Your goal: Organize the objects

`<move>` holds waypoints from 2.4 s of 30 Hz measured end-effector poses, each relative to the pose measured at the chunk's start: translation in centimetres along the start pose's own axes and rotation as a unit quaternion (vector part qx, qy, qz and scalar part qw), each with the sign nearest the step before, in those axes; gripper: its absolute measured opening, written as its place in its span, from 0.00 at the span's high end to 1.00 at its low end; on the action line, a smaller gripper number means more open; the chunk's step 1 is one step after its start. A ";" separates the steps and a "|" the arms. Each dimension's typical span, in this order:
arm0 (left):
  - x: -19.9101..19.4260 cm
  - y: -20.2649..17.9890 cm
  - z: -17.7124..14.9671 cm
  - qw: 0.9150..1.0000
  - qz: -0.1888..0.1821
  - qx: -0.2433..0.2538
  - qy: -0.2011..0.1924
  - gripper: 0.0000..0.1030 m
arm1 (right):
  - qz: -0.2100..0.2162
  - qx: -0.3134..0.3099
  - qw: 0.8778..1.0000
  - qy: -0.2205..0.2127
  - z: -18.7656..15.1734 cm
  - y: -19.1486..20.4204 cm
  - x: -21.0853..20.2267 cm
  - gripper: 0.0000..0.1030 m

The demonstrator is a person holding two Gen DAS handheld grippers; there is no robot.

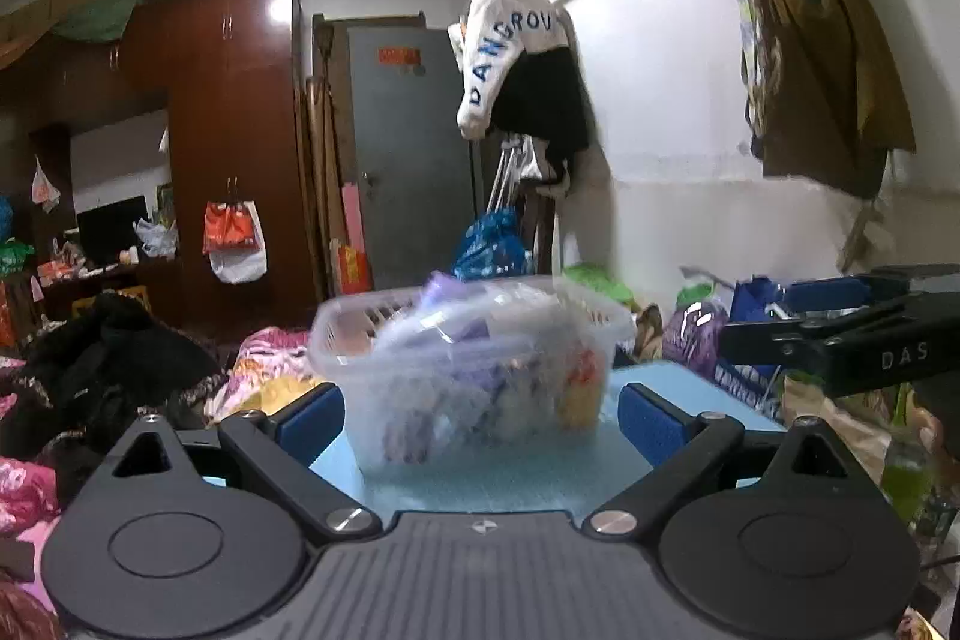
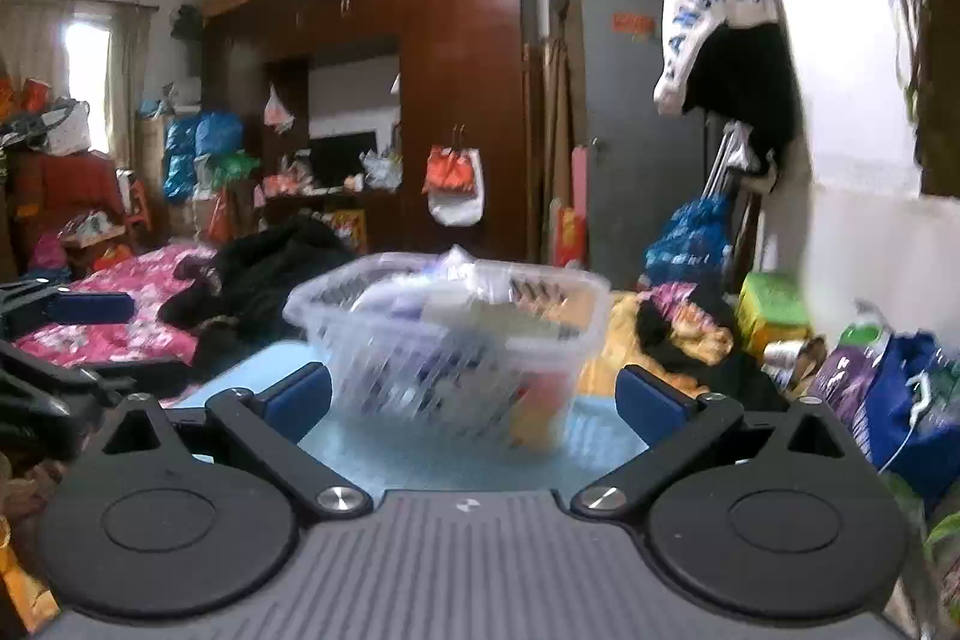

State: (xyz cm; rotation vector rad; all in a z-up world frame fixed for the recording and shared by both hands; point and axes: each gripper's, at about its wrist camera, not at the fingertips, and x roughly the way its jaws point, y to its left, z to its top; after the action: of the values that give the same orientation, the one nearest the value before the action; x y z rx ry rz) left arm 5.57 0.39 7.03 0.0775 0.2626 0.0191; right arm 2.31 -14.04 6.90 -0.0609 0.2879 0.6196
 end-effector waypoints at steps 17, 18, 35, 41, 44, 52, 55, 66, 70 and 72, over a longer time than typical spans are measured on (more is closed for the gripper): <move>1.1 0.9 -2.2 0.999 -0.006 -0.034 0.008 0.04 | 0.009 0.069 0.997 0.022 -3.4 -0.8 0.0 0.00; 1.1 0.9 -2.2 0.999 -0.006 -0.034 0.008 0.04 | 0.010 0.068 0.997 0.022 -3.4 -0.8 0.0 0.00; 1.2 0.6 -2.4 1.000 0.003 -0.025 0.006 0.04 | 0.015 0.068 0.997 0.019 -4.5 0.0 -0.5 0.00; 1.2 0.0 -2.5 1.000 0.000 -0.017 0.004 0.04 | 0.009 0.054 0.999 0.005 -5.2 1.2 -1.3 0.00; 1.0 0.0 -2.7 1.000 -0.001 -0.018 0.000 0.04 | 0.006 0.046 0.999 0.002 -5.1 1.6 -1.4 0.00; 0.5 0.0 -3.0 1.000 -0.002 -0.014 -0.005 0.04 | -0.001 0.046 0.999 -0.004 -5.1 1.6 -1.8 0.00; 0.4 -0.2 -3.2 1.000 -0.004 -0.008 -0.005 0.04 | -0.001 0.047 0.999 -0.005 -5.1 1.5 -2.0 0.00; 1.0 -0.1 -3.7 1.000 -0.006 -0.014 0.006 0.04 | 0.003 0.033 0.999 -0.007 -5.2 1.7 -2.2 0.00; 1.1 -0.1 -3.7 1.000 -0.006 -0.016 0.005 0.04 | 0.005 0.030 1.000 -0.006 -5.3 1.8 -2.1 0.00; 1.1 -0.2 -3.8 1.000 -0.006 -0.017 0.003 0.04 | 0.005 0.028 1.000 -0.006 -5.4 1.9 -2.0 0.00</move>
State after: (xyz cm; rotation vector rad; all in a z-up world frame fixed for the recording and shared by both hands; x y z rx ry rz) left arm 5.68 0.52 3.11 0.0426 0.2677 0.0124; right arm -1.67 -14.38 2.38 -0.0012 0.2946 0.6217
